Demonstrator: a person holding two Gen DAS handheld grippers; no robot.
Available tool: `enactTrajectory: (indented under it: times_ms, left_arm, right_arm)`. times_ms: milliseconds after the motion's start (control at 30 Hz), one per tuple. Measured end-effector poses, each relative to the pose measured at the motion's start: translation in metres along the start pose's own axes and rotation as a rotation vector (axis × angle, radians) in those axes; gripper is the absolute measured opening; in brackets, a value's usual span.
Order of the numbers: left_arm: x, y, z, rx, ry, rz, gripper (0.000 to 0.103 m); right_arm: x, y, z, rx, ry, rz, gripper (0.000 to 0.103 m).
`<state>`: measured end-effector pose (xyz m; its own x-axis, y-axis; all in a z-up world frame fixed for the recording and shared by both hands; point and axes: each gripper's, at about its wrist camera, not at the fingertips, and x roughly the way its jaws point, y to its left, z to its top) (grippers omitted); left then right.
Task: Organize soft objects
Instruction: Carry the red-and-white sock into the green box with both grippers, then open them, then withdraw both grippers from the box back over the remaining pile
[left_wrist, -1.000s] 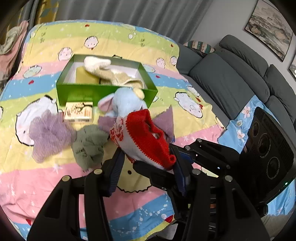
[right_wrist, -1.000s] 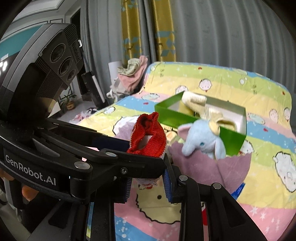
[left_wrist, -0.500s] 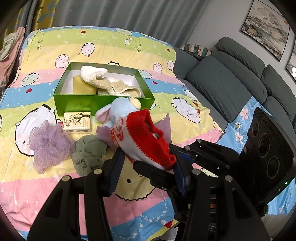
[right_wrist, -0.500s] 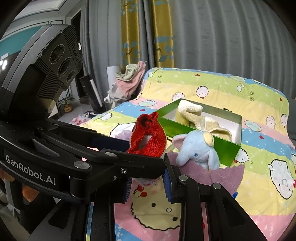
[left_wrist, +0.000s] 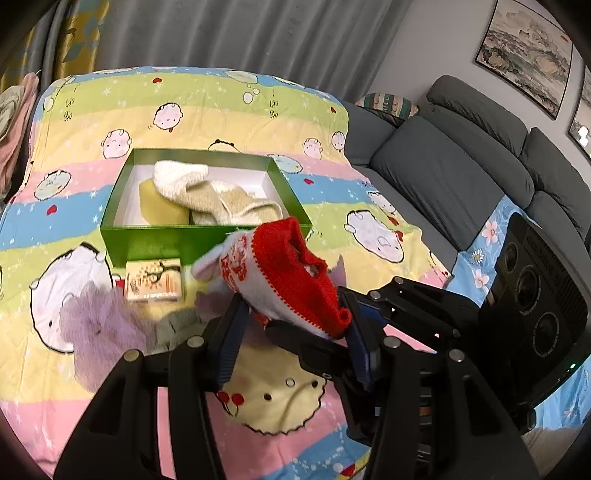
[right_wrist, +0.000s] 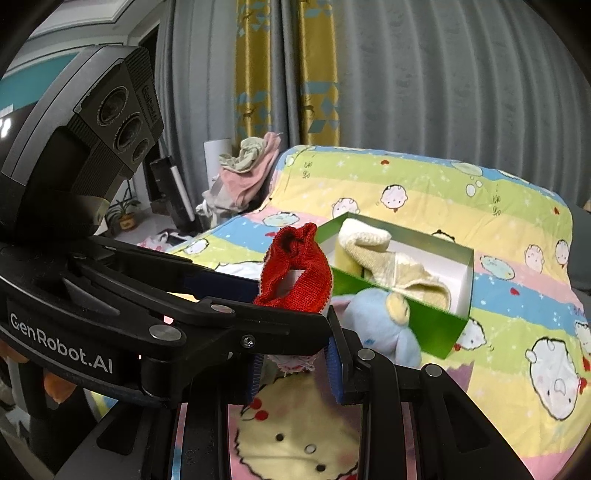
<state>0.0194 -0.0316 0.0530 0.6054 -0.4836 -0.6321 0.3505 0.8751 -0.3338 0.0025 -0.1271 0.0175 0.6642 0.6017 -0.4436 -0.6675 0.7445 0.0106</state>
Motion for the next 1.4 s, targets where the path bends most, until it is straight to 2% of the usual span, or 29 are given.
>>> enactTrajectory:
  times_ms: [467,800,1033,1133,1200,1233,1267,1333,1400]
  left_arm:
    - [0.016,0.020,0.049,0.027,-0.039,0.018,0.050]
    - [0.045,0.046,0.123,0.026,-0.024,-0.014,0.051]
    - [0.087,0.080,0.139,-0.071,0.035,-0.024,0.051]
    - [0.112,0.092,0.139,-0.122,0.073,-0.002,0.051]
    - [0.126,0.096,0.137,-0.144,0.097,0.017,0.055]
    - [0.133,0.098,0.134,-0.150,0.109,0.034,0.066]
    - [0.136,0.098,0.132,-0.153,0.118,0.049,0.076]
    - [0.140,0.100,0.128,-0.164,0.129,0.074,0.079]
    - [0.137,0.101,0.128,-0.171,0.119,0.070,0.081]
  right_arm:
    - [0.031,-0.028,0.037,-0.019,-0.034,-0.017,0.031]
    - [0.071,-0.072,0.087,0.031,-0.041,-0.040,0.031]
    - [0.124,-0.098,0.094,0.083,0.075,-0.067,0.031]
    - [0.150,-0.110,0.087,0.130,0.158,-0.090,0.031]
    - [0.164,-0.115,0.081,0.152,0.231,-0.118,0.031]
    - [0.170,-0.117,0.077,0.162,0.266,-0.134,0.033]
    - [0.173,-0.119,0.074,0.167,0.293,-0.149,0.042]
    - [0.176,-0.123,0.067,0.170,0.337,-0.195,0.056]
    - [0.171,-0.130,0.062,0.178,0.342,-0.208,0.060]
